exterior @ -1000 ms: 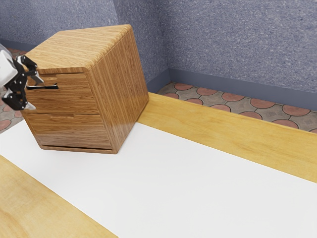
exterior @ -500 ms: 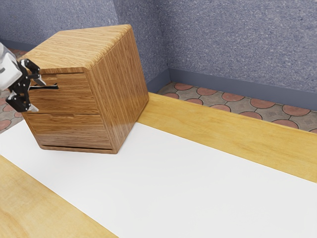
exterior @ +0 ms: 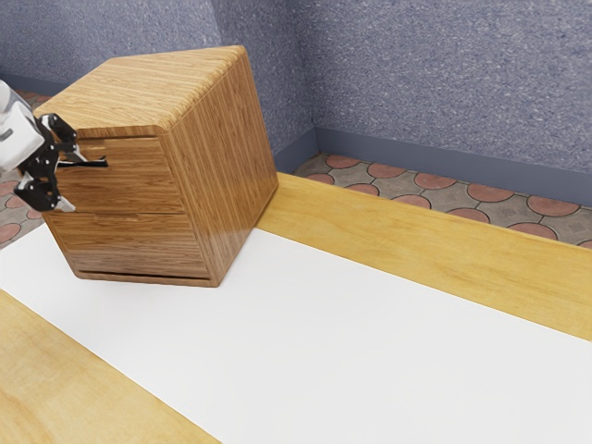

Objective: Pull the drawer handle with one arm to open the drawer

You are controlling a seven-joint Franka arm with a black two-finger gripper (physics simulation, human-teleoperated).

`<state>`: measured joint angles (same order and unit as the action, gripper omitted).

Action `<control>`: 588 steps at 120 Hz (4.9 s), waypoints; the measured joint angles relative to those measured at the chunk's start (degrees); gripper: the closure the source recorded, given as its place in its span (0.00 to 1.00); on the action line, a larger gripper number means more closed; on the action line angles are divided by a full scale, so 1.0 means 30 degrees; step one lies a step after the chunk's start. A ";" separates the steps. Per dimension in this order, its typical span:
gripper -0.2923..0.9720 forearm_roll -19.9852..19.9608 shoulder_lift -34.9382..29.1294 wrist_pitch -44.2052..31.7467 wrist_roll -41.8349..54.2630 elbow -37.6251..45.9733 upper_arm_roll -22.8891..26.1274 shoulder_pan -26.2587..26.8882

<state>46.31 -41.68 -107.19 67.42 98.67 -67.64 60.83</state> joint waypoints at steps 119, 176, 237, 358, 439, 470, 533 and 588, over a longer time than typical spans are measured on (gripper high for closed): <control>0.42 -0.0764 -0.0133 0.0116 -0.0605 0.3271 0.4197 -0.5258; 0.39 -0.1233 -0.1030 0.0101 -0.0950 0.5506 0.6551 -0.8218; 0.41 -0.1554 -0.2044 0.0051 -0.1269 0.7464 0.8588 -1.0657; 0.44 -0.2807 -0.4318 0.0189 -0.1597 1.0376 1.1983 -1.4873; 0.43 -0.3389 -0.5533 0.0810 -0.1647 1.1433 1.3151 -1.6621; 0.44 -0.3739 -0.5961 0.1000 -0.1630 1.1934 1.4033 -1.7224; 0.36 -0.4075 -0.6616 0.1383 -0.1160 1.2209 1.4250 -1.7670; 0.26 -0.6491 -0.5142 0.2342 -0.1694 0.8653 1.8483 -1.8143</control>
<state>26.84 -57.10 -100.16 62.34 124.63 -12.19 6.40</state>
